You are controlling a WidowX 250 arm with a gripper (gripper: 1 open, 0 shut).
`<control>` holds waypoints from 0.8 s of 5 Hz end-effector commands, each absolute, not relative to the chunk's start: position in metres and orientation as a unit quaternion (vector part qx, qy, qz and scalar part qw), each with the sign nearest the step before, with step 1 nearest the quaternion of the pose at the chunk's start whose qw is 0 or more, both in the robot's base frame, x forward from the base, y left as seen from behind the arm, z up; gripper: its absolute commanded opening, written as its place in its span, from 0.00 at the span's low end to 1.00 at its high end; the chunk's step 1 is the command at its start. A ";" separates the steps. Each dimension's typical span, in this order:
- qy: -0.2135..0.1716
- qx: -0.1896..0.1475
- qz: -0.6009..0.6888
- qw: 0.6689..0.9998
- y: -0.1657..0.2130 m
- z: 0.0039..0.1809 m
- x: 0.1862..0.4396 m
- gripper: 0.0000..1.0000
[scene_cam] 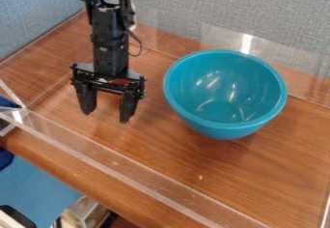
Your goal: Remove the mushroom from inside the blue bowl and put it on the table
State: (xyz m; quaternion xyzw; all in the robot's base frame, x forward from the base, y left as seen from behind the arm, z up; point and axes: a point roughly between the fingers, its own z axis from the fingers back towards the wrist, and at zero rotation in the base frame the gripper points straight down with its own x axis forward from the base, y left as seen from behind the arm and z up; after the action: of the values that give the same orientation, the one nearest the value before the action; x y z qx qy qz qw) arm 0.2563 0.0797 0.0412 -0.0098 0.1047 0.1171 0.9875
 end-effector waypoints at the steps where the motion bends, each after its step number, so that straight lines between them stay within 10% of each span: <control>1: 0.068 -0.005 0.122 0.990 0.086 0.060 0.265 1.00; 4: 0.074 -0.006 0.127 0.989 0.095 0.055 0.263 1.00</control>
State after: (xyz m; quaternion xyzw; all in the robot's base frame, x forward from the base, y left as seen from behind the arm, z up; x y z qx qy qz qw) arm 0.2556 0.0886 0.0422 -0.0103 0.1010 0.1225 0.9873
